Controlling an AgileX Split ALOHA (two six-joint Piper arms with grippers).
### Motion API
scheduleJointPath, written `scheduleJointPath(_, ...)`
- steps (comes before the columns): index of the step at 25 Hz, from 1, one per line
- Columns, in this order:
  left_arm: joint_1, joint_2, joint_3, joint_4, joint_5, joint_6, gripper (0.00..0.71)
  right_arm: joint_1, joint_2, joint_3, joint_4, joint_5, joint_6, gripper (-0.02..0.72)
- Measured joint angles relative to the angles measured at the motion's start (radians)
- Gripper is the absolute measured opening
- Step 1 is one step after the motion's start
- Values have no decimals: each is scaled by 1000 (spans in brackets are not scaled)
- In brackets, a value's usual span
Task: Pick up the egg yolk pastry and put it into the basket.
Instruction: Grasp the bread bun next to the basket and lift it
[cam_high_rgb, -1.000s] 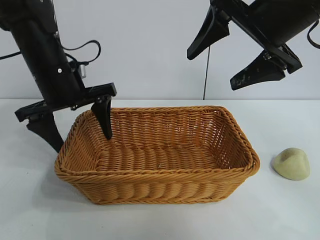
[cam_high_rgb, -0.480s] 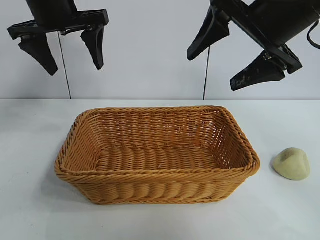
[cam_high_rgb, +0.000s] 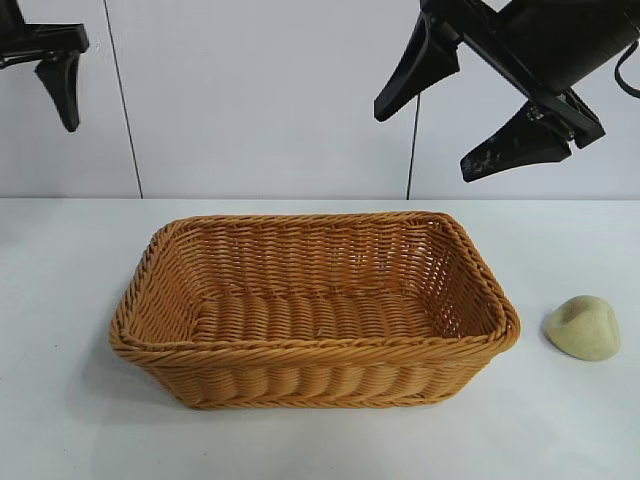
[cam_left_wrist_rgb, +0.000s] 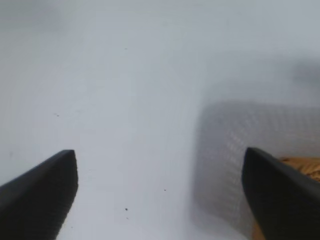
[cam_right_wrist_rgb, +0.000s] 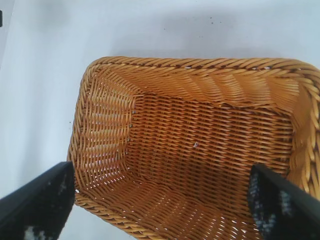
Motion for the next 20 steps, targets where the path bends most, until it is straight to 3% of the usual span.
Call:
scheduleJointPath(5,2,-61,120,-12,-1,48,645,0,0,0,0,0,0,670)
scheduleJointPath(11,2,-255,398,-12,0,104,645,0,0,0,-1,0,0,670)
scheduleJointPath(20,2,-757,800,18,1,139,645,0,0,0,-1,0,0,670)
